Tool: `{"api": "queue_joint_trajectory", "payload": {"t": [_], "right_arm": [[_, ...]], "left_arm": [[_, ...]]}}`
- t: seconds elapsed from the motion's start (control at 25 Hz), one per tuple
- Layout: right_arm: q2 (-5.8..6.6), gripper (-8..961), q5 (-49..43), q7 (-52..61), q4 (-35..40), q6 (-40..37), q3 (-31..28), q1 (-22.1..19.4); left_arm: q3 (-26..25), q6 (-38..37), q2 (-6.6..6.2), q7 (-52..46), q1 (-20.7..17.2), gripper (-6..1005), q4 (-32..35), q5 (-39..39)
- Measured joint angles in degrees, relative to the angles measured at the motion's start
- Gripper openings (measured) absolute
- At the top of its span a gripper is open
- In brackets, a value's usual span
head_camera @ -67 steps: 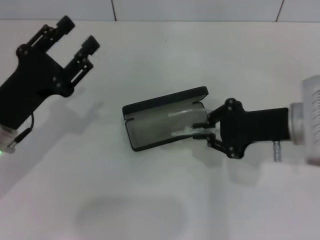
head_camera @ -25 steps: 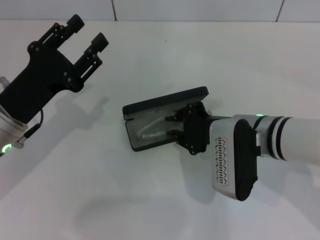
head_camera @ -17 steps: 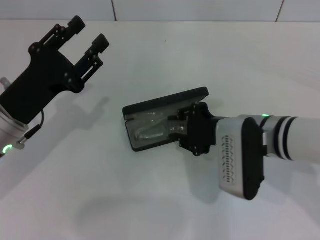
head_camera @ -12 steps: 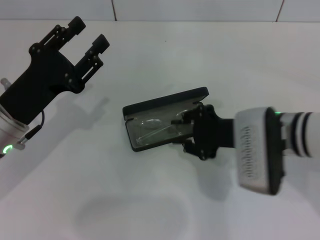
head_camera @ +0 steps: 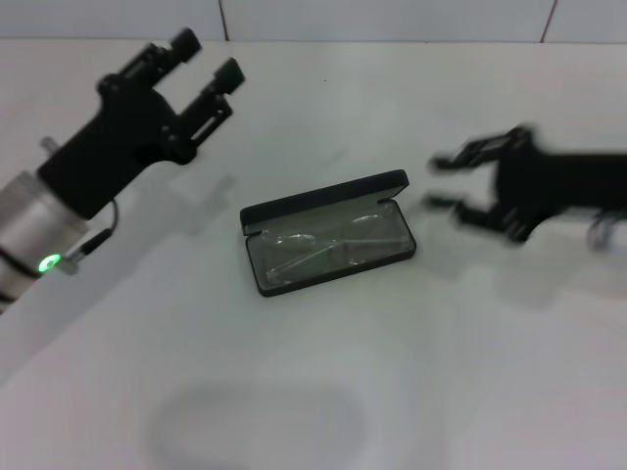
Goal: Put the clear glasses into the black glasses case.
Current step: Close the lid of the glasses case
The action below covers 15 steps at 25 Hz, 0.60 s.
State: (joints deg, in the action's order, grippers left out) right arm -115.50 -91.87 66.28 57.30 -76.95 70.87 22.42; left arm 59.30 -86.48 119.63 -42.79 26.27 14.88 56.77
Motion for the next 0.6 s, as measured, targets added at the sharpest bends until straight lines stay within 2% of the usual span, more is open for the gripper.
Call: {"api": "queue_joint_trajectory", "payload": {"t": [0.16, 0.28, 0.4, 0.48, 0.6], "right_arm": [[0.2, 352, 2.3, 0.0, -10.9, -6.4, -18.4, 3.1], [0.11, 363, 3.3, -0.3, -15.4, -6.4, -26.8, 3.5], [0.14, 374, 5.5, -1.6, -18.8, -6.2, -31.2, 3.3], [0.19, 382, 7.4, -3.0, -20.4, -6.3, -32.6, 2.8], [0.21, 410, 8.1, -3.8, -20.9, -6.4, -32.7, 2.5]], "left_arm": [[0.0, 8.2, -0.01, -6.6, 4.7, 679, 0.1, 5.7], [0.0, 14.0, 0.04, -11.1, 8.1, 683, 0.2, 10.4], [0.5, 21.4, 0.27, -15.6, 12.3, 686, -0.1, 16.0], [1.5, 22.7, 0.31, -16.8, 13.3, 689, -0.2, 17.2], [5.9, 24.2, 0.32, -18.7, 14.1, 692, 0.0, 18.0]]}}
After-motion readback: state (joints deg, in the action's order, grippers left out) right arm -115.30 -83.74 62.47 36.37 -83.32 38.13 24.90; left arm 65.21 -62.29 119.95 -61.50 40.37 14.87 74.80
